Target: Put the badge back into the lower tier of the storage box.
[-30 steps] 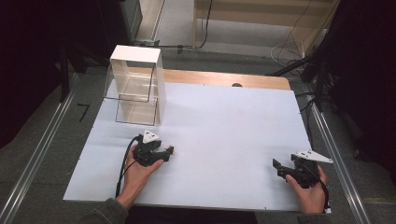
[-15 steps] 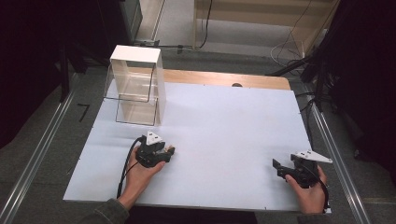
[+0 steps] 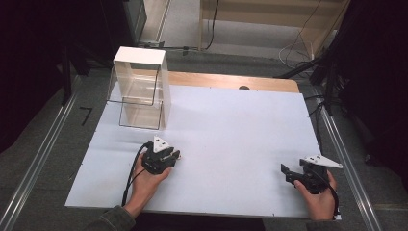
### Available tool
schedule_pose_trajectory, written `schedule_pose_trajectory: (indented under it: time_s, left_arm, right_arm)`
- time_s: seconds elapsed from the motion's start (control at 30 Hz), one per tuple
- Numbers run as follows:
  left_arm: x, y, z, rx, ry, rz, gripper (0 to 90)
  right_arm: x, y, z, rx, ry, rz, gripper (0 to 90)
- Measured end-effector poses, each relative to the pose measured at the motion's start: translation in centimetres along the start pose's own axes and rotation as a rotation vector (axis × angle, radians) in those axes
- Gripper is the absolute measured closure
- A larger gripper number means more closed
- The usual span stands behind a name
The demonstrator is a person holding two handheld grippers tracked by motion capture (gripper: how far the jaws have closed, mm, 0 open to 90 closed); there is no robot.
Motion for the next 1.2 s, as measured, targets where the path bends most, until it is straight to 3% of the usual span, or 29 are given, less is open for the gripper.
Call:
schedule_pose_trajectory:
  time_s: [0.23,0.3,0.43,0.63,1.2]
  left_arm:
    - [-0.5,0.8,0.4,0.045,0.04,0.002,81.9]
    - [-0.7,1.4,0.6,0.085,0.057,0.014,84.4]
    - [-0.6,2.1,0.7,0.117,0.058,0.01,87.5]
    - [-0.5,2.4,0.6,0.113,0.056,-0.012,89.4]
    - [-1.2,2.0,1.4,0.143,0.082,0.028,89.6]
  right_arm:
    - [0.0,0.0,0.0,0.0,0.0,0.0,20.1]
    - [0.0,0.0,0.0,0.0,0.0,0.0,20.1]
    - [0.0,0.0,0.0,0.0,0.001,-0.001,20.1]
    - [0.0,0.0,0.0,-0.001,0.001,-0.001,20.1]
    - [0.0,0.1,0.1,0.0,0.004,-0.002,20.1]
Point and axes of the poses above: each handheld gripper's, and its own axes: z roughly backward along the jaws, x roughly out of its underside, y roughly to its right, the point moved 10 cm from there along -z, roughly forward along the jaws, and after that the axes turned 5 degrees about z, right-handed, at the moved point
